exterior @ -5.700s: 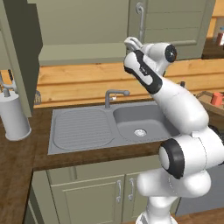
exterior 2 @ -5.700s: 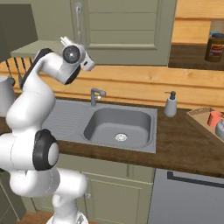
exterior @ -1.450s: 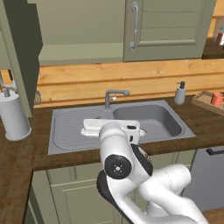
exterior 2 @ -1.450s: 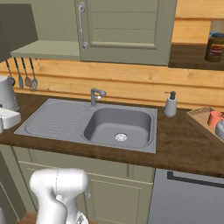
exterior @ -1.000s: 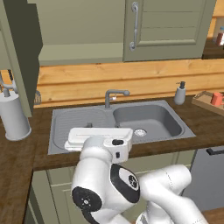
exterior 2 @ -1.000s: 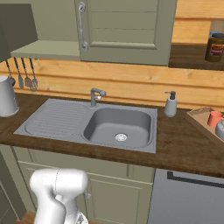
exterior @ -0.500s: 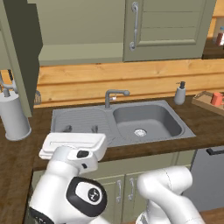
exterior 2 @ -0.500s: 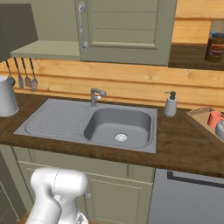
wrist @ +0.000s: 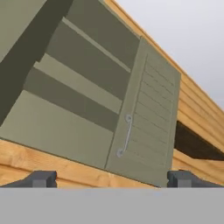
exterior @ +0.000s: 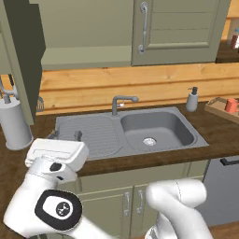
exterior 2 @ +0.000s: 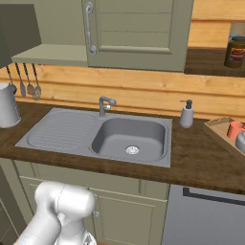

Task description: Pick the kettle from the counter and place it on the tray. Then pick the mug from the cabinet and place it on the tray. Then close the cabinet doors.

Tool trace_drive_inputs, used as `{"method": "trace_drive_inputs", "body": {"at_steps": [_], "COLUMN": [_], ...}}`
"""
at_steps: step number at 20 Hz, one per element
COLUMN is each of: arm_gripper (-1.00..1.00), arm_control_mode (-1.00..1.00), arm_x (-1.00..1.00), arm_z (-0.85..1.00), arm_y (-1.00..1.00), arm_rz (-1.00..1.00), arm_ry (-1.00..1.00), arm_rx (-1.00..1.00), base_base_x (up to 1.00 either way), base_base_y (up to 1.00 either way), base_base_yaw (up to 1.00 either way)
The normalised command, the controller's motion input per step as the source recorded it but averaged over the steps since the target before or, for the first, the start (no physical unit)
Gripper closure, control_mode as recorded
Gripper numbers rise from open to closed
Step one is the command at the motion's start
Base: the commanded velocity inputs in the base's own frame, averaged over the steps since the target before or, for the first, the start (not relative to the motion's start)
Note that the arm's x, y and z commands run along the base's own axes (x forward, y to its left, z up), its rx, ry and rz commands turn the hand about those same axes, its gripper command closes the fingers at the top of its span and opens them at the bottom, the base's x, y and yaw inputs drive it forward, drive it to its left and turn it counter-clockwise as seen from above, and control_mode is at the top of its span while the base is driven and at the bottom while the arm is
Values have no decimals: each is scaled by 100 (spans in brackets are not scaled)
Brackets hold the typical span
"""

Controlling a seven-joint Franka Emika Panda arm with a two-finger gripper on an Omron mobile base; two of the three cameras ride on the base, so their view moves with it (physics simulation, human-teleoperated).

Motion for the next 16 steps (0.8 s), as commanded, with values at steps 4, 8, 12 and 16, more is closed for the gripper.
{"method": "trace_drive_inputs", "body": {"at_steps": [4,8,12,16], "arm_gripper": [-100,-100,-100,-100], "arm_control_mode": [-100,-100,-100,-100], "arm_x": [19,7,2,8], "arm_z": [27,14,0,0], "arm_y": [50,56,55,42], "arm_rz": [-18,-18,-14,-10], "arm_ry": [0,0,0,0], "arm_rx": [-13,-10,-5,-3], "base_base_x": [0,0,0,0], "base_base_y": [0,0,0,0], "base_base_yaw": [0,0,0,0]}}
